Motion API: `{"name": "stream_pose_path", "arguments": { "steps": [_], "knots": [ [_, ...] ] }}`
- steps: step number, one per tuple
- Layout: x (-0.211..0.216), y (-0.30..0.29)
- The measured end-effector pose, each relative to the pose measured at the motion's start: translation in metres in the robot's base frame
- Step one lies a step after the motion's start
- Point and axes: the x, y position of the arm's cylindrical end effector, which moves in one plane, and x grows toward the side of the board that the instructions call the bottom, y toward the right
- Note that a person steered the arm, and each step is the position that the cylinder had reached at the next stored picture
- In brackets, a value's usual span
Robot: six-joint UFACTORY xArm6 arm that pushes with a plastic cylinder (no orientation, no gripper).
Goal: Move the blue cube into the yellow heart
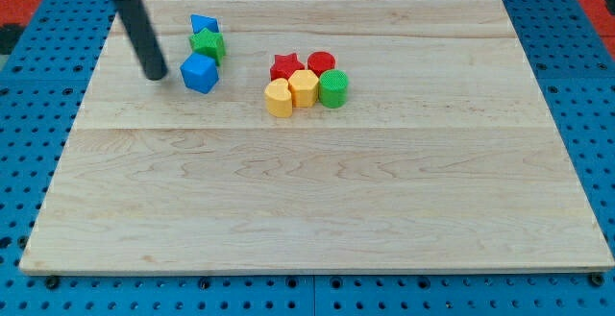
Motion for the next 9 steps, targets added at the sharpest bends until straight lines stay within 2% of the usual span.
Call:
{"name": "stream_pose_path", "arguments": {
  "steps": [2, 3, 4, 5, 6, 8, 9],
  "knots": [
    [-0.018, 0.015],
    [-0.004, 0.047],
    [0.056, 0.064],
    [0.088, 0.068],
    [0.081, 0.038],
    [0.038, 0.055],
    [0.03, 0.066]
  ]
}}
